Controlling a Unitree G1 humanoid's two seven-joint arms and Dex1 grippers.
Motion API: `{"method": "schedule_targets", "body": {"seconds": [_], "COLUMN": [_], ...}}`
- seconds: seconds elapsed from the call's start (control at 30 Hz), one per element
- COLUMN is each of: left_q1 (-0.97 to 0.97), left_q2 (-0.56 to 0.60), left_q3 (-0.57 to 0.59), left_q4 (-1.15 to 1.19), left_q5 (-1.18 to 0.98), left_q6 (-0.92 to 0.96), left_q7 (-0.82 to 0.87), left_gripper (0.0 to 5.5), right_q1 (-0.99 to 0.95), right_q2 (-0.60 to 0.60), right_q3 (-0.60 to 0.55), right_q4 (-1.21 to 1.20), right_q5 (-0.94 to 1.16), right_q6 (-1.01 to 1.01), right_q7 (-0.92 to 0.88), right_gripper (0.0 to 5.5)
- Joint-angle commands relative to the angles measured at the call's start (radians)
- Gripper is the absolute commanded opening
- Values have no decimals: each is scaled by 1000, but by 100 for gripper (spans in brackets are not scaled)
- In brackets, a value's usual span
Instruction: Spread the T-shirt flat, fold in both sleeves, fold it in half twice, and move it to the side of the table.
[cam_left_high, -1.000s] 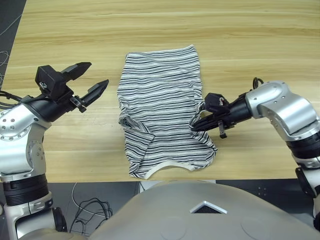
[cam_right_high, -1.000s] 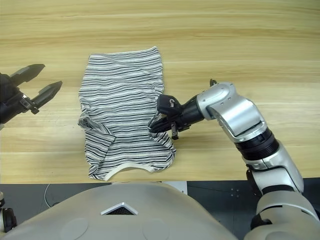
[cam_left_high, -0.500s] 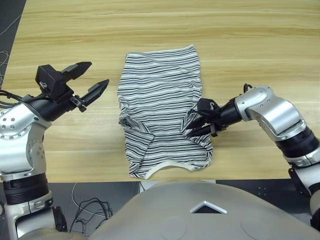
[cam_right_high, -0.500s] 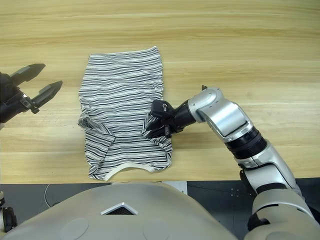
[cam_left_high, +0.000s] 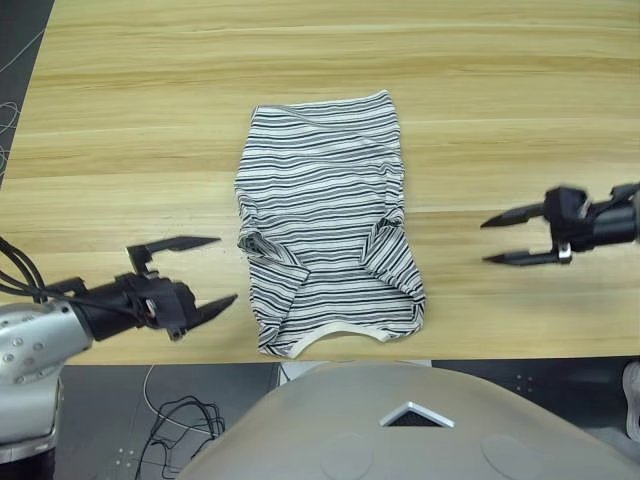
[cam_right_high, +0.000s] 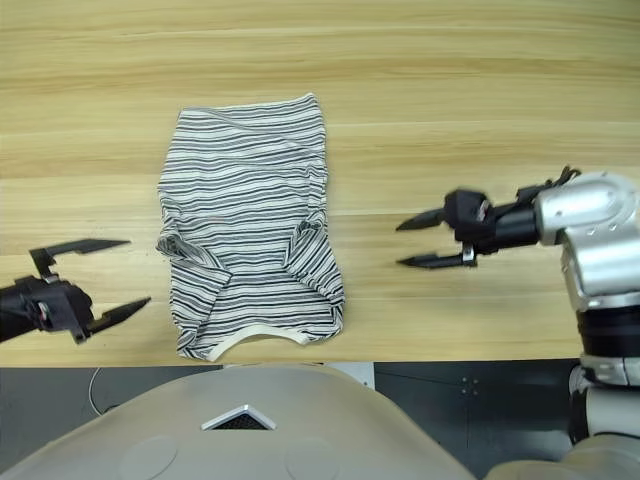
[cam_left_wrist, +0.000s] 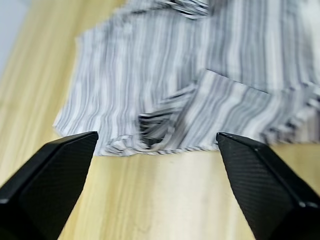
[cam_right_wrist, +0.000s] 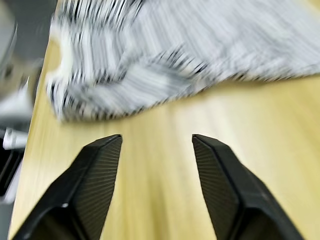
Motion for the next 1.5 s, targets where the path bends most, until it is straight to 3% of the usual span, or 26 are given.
{"method": "schedule_targets", "body": {"seconds": [0.03,0.2,0.47,0.9,1.27,1.3,1.5], "left_q1": [82,134,21,-55,-95,-95,-117], "left_q2": [46,36,33,64,121,125,131], "left_q3": [-19,-80,-185,-331,-362,-366,-419], "left_q4": [-1,87,247,110,200,210,257], "left_q5": [114,265,510,422,435,436,443], "left_q6": [-120,-254,-483,-353,-327,-330,-355], "left_q7": [-33,25,236,233,255,257,271], "left_gripper": [494,494,494,494,494,498,392], "right_q1": [79,81,37,13,-18,-21,-34], "right_q2": [52,131,203,208,218,215,206], "right_q3": [64,111,184,302,362,369,393], "right_q4": [-25,20,126,193,257,259,265], "right_q5": [-90,-135,-205,-300,-403,-405,-405], "right_q6": [-360,-596,-859,-946,-993,-992,-987], "right_q7": [-7,-70,-174,-277,-380,-384,-400], "right_gripper": [321,321,321,321,321,308,195]}}
